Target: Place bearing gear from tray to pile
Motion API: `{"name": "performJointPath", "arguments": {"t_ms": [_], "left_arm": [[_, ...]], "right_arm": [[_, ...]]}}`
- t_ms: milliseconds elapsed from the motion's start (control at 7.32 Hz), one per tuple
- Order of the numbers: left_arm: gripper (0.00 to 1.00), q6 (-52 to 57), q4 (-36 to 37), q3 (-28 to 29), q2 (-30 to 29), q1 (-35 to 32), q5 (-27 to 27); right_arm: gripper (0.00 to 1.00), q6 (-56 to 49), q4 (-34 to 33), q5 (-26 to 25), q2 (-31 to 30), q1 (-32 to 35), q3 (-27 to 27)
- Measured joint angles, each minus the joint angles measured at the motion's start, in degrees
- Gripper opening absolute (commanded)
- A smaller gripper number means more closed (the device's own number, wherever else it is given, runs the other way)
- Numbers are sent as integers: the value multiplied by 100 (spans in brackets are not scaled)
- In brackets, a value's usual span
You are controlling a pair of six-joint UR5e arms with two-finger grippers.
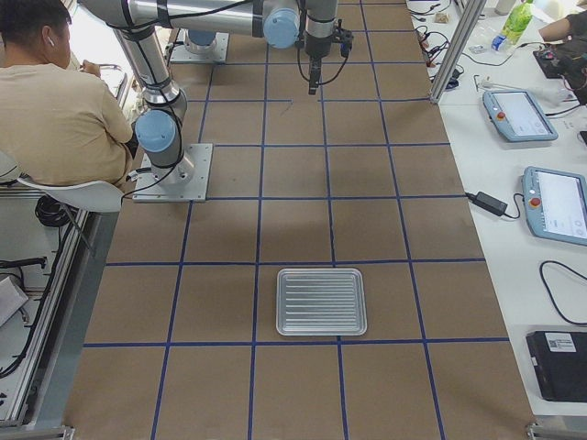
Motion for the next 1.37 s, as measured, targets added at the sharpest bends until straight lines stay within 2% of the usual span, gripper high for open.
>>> {"name": "performJointPath", "arguments": {"t_ms": [137,410,683,820,1093,1366], "left_arm": [[100,-17,-610,370,128,-86,-39],[100,-806,-2598,1841,363,-663,-189],[100,-2422,-3437,3110,549,-1644,-495],[100,-2986,-3727,3526,635,-1938,-501],[100,-3439,-4243,3898,834,-2130,-352],[100,-3504,-4322,3877,965,-2143,-310]], "right_arm": [[100,-2,-7,-2,1,0,0],[100,-11,-37,-4,1,-1,-3],[100,-10,-53,-10,1,1,-3],[100,-13,-44,-37,-2,-2,-3],[100,-30,-42,-113,-10,3,-1],[100,-17,-50,-82,-20,19,0]]}}
